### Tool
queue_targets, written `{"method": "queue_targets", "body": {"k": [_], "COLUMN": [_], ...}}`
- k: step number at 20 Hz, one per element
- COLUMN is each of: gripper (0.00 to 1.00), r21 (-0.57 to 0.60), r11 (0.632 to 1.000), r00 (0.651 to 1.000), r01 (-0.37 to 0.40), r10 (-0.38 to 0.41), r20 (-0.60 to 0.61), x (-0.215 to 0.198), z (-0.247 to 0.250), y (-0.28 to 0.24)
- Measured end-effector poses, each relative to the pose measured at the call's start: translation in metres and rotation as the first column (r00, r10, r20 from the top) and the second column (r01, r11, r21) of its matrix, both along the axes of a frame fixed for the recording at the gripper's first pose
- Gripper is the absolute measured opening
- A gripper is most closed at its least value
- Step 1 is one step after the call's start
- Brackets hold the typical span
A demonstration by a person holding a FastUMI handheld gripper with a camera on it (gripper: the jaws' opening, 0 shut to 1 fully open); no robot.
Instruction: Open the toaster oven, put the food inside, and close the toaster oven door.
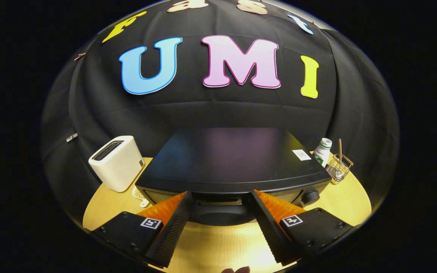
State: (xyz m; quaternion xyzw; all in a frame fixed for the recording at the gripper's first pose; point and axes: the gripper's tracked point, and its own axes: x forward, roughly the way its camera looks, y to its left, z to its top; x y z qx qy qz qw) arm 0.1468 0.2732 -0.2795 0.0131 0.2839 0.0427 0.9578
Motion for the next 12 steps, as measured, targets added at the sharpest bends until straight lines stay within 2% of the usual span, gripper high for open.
{"method": "queue_targets", "body": {"k": [6, 12], "gripper": [1.00, 1.00], "r21": [-0.028, -0.051], "r11": [1.000, 0.999], "r00": [1.000, 1.000], "r01": [0.005, 0.009], "r10": [-0.005, -0.010], "r20": [-0.025, -0.012], "x": [-0.013, -0.051], "z": [-0.005, -0.011], "y": [0.001, -0.002]}}
